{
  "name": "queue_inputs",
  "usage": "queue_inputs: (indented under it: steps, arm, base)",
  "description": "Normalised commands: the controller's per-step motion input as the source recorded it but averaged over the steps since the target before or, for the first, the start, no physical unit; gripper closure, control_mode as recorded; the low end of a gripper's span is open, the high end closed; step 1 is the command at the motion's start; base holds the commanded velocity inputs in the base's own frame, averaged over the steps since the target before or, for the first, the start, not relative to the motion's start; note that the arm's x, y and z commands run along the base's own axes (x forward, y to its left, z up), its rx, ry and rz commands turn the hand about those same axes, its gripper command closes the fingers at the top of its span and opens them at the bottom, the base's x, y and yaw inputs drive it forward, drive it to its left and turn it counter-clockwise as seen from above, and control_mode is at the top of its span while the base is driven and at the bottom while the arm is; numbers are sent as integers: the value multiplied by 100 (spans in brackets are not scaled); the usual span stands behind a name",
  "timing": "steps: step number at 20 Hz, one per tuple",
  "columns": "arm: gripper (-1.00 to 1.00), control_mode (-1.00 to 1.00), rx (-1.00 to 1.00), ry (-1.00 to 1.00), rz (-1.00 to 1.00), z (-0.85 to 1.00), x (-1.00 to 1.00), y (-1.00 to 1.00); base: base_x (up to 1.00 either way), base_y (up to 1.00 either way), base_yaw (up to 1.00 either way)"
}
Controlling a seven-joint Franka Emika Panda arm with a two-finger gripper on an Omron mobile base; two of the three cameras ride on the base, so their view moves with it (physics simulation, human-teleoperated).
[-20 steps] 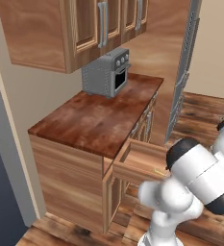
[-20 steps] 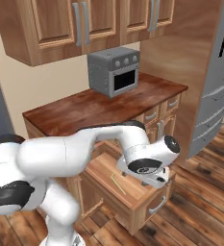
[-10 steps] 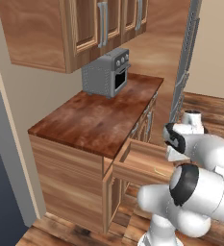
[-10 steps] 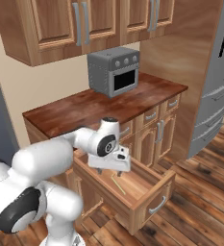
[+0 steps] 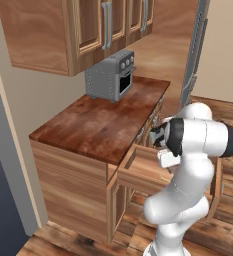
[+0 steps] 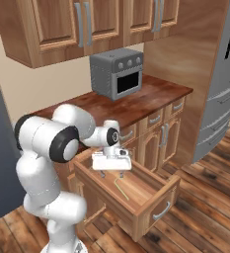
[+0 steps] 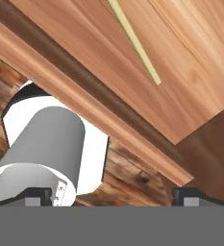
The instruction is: Take a straw from the drawer in front and place it inside the glass cup on the dining counter.
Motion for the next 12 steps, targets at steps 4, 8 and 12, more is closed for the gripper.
queue_inputs:
  steps: [4,8,12]
  arm:
    - [-100,-100,11,18,9,-22,47,-13]
    - [-100,-100,15,4,9,-41,11,-14]
    - [-100,-100,12,0,10,-73,3,-7]
  base:
    - [0,0,0]
    - [0,0,0]
    - [0,0,0]
